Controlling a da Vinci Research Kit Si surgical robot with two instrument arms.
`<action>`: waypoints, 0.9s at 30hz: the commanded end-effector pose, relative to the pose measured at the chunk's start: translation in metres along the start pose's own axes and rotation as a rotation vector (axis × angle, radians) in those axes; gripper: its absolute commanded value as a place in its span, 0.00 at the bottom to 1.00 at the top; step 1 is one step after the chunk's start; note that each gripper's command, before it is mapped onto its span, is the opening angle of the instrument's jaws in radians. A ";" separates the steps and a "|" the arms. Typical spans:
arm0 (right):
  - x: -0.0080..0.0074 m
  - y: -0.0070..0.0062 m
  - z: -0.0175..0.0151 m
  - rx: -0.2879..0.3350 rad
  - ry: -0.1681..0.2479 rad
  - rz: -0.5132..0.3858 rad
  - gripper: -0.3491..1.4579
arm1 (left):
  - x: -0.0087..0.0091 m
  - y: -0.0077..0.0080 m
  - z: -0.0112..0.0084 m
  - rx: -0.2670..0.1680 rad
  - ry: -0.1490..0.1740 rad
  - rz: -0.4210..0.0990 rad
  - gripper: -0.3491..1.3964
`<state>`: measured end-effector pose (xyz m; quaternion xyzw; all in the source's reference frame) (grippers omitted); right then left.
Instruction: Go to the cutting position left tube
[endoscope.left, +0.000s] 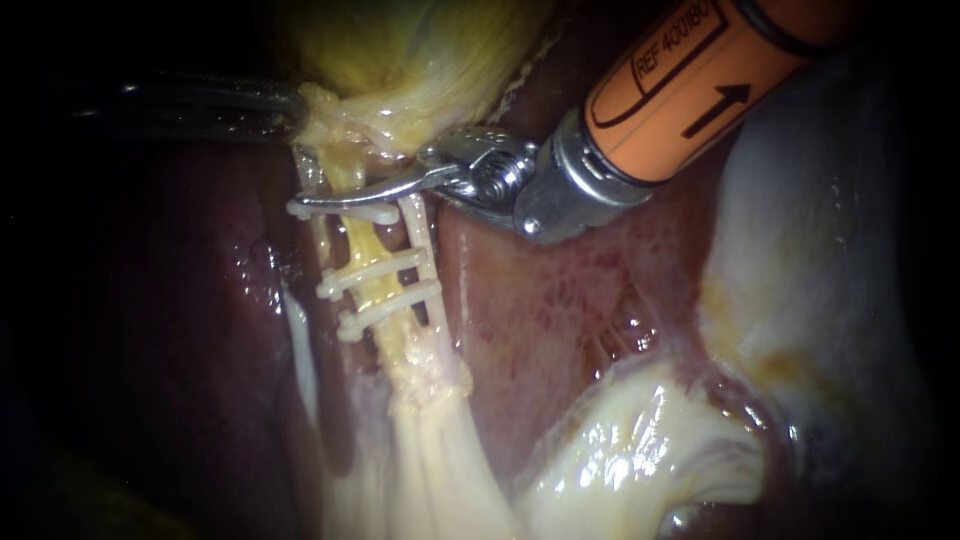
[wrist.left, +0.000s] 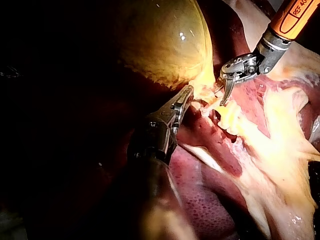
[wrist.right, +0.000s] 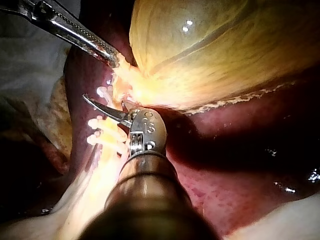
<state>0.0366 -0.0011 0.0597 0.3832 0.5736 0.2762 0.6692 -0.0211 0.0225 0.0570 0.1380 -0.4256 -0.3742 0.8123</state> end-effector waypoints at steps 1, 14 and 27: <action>0.0000 0.0000 0.0000 0.003 -0.001 0.008 0.90 | 0.0000 0.0000 0.0000 0.000 0.000 0.000 0.00; -0.0012 -0.0001 -0.0021 0.014 -0.065 0.018 0.90 | 0.0001 0.0001 -0.0001 0.001 0.000 0.000 0.00; -0.0061 -0.0006 -0.0018 0.062 -0.173 0.032 0.90 | 0.0001 0.0001 -0.0002 0.001 0.000 0.001 0.00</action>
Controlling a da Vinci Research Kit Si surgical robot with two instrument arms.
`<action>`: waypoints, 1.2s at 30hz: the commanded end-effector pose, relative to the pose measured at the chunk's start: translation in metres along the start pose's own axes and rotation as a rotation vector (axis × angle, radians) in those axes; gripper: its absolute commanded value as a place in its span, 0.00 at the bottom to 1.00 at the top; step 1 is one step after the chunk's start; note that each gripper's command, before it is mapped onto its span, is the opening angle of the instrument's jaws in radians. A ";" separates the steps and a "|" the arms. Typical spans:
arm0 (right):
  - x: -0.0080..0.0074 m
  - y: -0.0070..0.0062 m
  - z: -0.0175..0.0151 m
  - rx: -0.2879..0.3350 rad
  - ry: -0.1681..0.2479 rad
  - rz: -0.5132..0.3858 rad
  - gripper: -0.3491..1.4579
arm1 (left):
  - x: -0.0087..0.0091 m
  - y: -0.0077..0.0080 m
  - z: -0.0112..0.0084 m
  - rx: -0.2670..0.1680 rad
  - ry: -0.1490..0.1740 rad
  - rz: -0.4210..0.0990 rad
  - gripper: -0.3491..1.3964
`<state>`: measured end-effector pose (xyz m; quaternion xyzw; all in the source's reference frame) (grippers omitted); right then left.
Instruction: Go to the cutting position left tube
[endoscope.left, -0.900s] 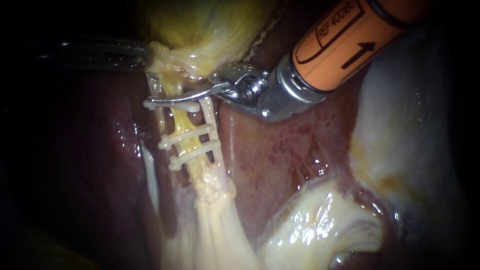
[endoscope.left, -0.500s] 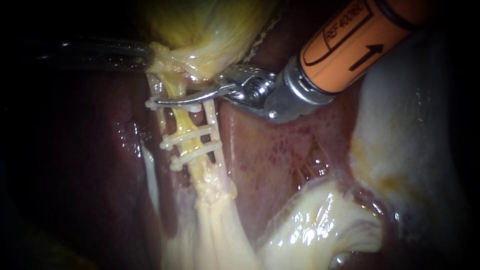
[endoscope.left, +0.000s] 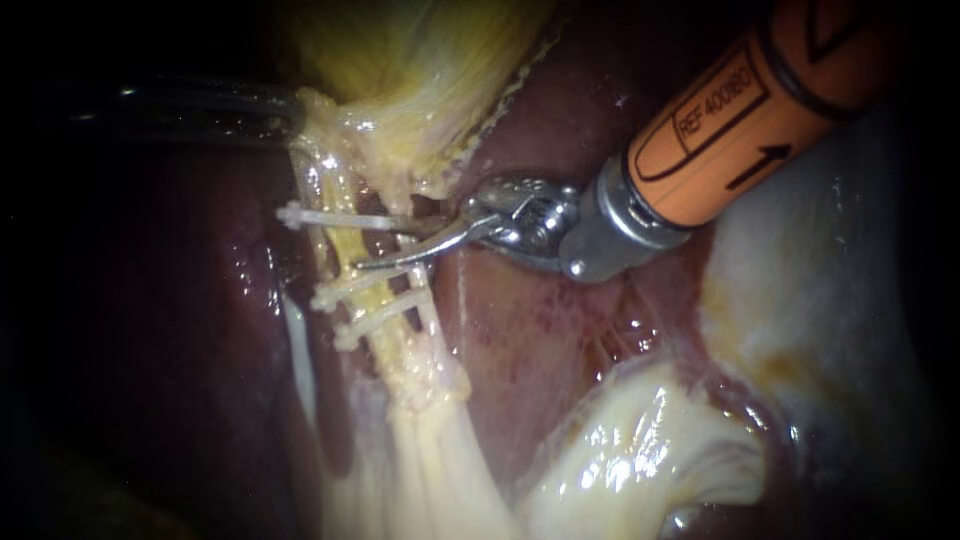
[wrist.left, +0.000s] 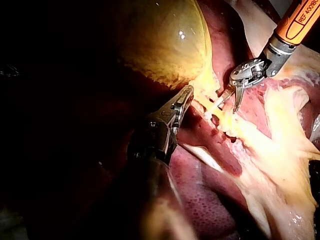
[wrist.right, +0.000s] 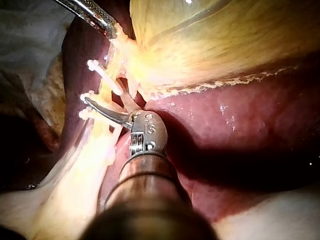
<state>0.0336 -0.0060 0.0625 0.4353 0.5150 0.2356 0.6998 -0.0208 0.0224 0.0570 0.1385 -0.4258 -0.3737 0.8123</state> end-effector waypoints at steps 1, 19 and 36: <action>0.0000 -0.0001 0.0001 0.007 -0.003 -0.002 0.90 | 0.0000 0.0000 0.0000 0.000 0.000 0.000 0.00; -0.0003 -0.0009 0.0055 0.072 0.063 0.014 0.90 | 0.0000 0.0000 0.0000 0.000 0.000 0.000 0.00; 0.0015 -0.0005 0.0078 -0.021 0.205 -0.082 0.94 | -0.0001 -0.0001 0.0000 -0.001 0.000 0.000 0.00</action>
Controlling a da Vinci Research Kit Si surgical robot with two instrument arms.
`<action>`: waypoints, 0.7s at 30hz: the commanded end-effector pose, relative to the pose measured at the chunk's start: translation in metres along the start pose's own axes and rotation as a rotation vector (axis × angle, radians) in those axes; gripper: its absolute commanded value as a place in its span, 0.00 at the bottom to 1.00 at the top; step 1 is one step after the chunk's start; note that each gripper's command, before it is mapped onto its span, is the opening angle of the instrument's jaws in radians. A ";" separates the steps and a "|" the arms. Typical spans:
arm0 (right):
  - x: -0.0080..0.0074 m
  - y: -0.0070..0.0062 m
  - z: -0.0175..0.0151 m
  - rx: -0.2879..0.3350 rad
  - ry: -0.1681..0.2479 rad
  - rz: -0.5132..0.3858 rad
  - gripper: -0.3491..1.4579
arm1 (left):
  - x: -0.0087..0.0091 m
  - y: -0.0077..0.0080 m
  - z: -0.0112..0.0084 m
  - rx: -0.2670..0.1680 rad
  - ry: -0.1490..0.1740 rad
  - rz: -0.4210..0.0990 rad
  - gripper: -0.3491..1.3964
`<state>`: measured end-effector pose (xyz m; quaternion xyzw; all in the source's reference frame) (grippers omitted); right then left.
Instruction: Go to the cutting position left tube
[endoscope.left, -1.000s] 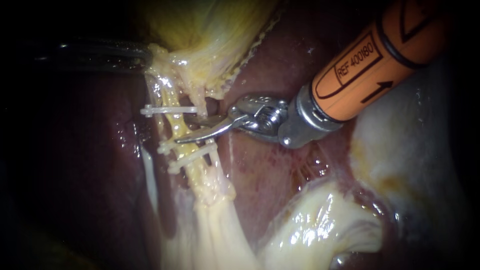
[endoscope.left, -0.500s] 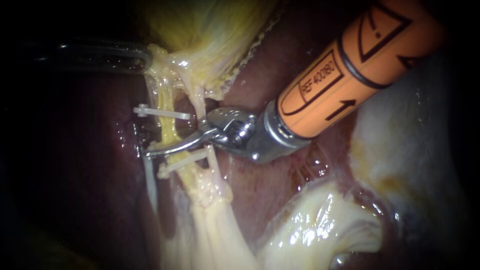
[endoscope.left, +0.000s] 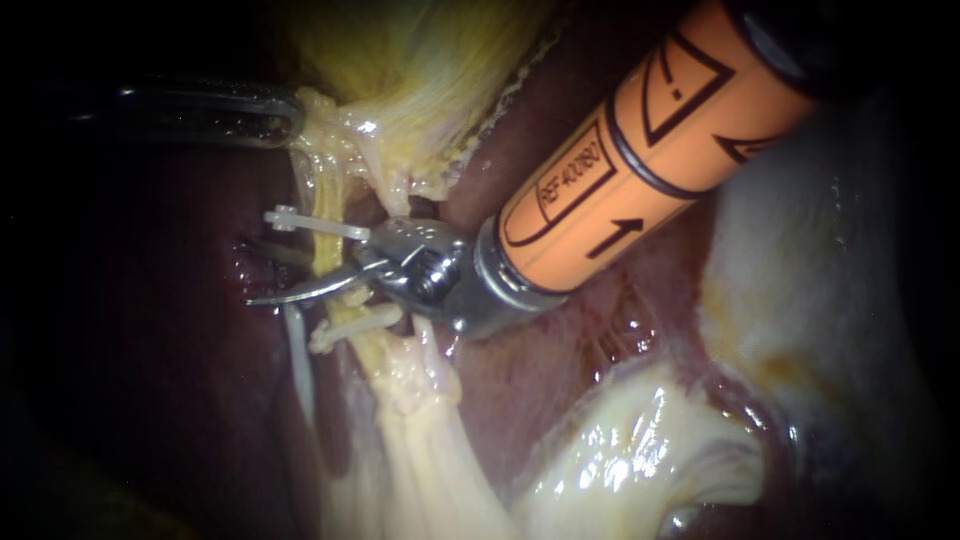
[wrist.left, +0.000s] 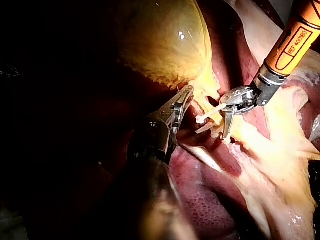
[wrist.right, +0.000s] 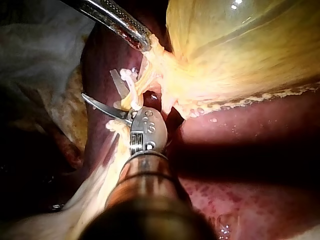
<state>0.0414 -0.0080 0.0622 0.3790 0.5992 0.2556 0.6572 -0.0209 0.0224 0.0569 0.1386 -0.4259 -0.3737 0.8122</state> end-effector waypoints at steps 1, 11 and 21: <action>0.0003 -0.0003 -0.0002 0.008 -0.004 0.003 0.94 | 0.0000 0.0000 0.0000 -0.001 0.000 0.000 0.00; 0.0028 -0.0037 -0.0004 0.111 0.013 0.019 0.92 | 0.0001 0.0000 0.0000 0.000 0.000 0.000 0.00; 0.0032 -0.0048 -0.0004 0.132 0.005 0.021 0.91 | 0.0001 0.0001 0.0000 0.000 0.000 0.000 0.00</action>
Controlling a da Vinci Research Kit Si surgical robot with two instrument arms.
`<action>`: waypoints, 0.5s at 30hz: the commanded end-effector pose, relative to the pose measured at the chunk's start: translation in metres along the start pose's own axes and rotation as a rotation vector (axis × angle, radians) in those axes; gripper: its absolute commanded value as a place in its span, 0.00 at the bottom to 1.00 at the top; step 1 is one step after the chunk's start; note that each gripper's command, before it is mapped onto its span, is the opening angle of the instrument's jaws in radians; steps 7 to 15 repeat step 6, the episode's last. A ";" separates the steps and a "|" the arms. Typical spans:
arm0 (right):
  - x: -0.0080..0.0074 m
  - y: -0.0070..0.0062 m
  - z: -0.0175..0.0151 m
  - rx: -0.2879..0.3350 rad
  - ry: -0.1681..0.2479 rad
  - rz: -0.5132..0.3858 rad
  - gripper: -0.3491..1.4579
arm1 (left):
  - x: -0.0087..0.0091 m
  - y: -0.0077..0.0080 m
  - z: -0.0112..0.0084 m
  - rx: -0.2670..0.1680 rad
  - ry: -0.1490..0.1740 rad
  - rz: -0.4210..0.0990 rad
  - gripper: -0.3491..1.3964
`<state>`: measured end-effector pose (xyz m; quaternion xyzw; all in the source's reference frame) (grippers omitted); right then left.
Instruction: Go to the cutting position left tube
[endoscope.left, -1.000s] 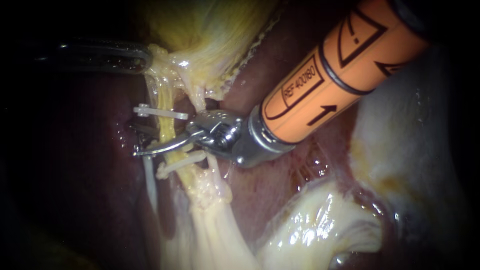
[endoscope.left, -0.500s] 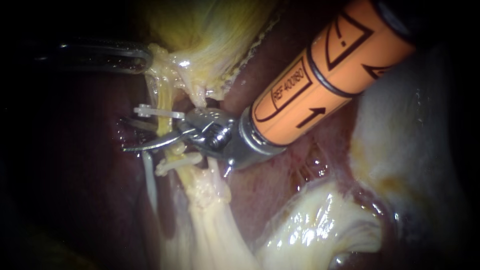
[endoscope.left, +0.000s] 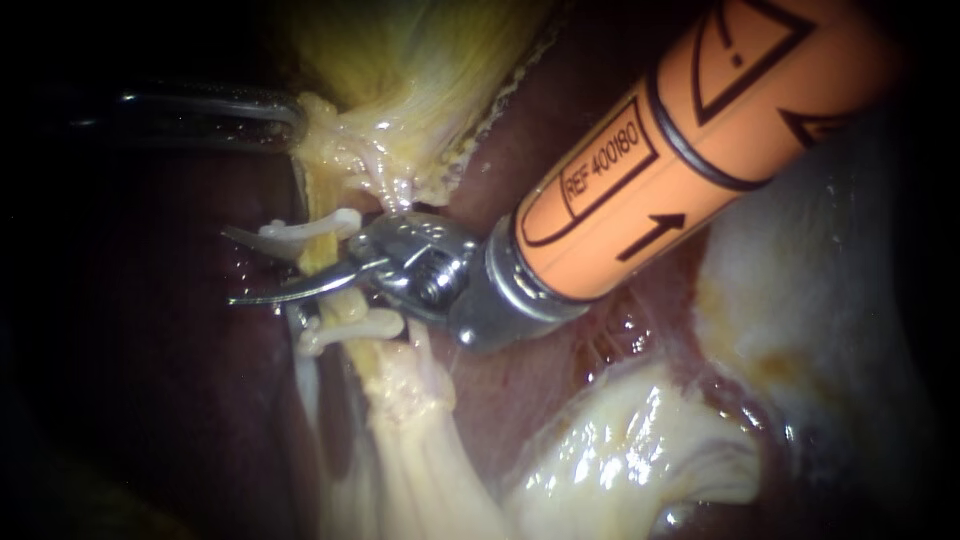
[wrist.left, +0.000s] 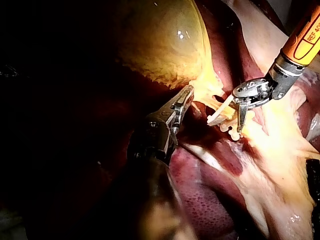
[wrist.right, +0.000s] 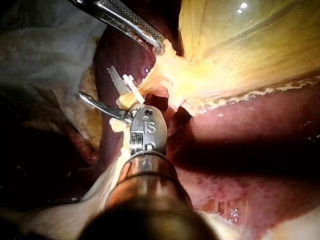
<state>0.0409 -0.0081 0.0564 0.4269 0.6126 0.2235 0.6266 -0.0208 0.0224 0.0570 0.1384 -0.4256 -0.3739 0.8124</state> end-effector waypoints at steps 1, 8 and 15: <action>0.0000 0.0001 -0.0001 0.001 -0.001 0.000 0.91 | 0.0000 0.0000 0.0000 0.001 0.000 0.000 0.00; 0.0000 0.0001 -0.0002 0.001 -0.001 0.000 0.91 | 0.0000 0.0000 0.0000 0.001 0.000 0.000 0.00; 0.0000 0.0001 -0.0002 0.001 -0.001 0.000 0.91 | 0.0000 0.0000 0.0000 0.001 0.000 0.000 0.00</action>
